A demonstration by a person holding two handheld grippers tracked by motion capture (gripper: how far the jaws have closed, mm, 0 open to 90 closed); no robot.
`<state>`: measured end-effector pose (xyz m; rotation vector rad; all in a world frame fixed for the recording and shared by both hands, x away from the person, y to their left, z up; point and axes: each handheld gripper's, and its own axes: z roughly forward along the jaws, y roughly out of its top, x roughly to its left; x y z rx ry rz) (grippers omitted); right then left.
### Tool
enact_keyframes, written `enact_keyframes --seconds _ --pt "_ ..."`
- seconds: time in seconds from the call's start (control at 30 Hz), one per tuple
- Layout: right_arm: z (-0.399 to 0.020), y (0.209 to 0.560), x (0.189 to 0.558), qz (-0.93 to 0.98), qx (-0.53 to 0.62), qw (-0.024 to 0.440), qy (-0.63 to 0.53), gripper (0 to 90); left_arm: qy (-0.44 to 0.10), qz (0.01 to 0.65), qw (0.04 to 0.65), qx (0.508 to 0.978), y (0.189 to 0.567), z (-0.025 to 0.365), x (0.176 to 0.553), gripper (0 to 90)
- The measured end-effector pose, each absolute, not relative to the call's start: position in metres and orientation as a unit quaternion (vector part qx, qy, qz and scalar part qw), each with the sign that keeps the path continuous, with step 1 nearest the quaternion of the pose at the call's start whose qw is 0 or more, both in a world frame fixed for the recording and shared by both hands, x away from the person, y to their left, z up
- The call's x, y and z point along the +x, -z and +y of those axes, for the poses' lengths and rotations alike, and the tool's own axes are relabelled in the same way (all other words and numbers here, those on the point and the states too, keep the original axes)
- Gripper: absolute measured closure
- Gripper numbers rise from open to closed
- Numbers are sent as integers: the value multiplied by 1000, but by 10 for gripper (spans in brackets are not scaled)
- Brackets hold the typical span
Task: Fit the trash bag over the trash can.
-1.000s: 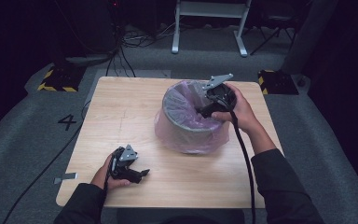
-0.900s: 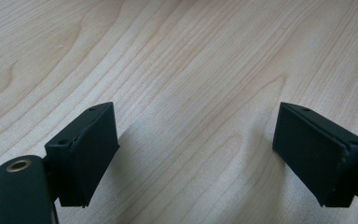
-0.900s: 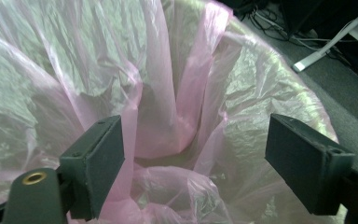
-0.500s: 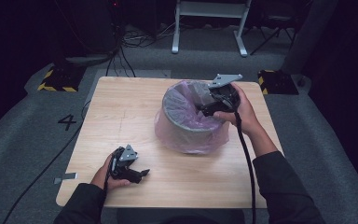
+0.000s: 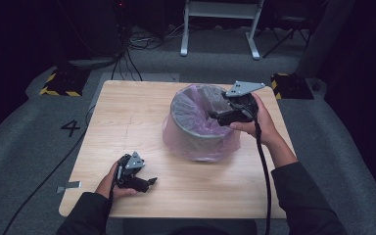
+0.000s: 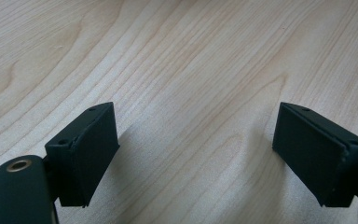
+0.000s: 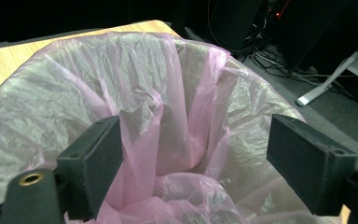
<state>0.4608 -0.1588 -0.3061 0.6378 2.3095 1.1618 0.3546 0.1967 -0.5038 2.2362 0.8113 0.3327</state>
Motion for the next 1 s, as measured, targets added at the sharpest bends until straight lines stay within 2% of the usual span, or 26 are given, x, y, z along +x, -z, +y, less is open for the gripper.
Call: enact_keyframes --seconds 1.0 --pt "-195 303 423 843 214 254 -423 180 -129 315 361 868 504 197 355 139"
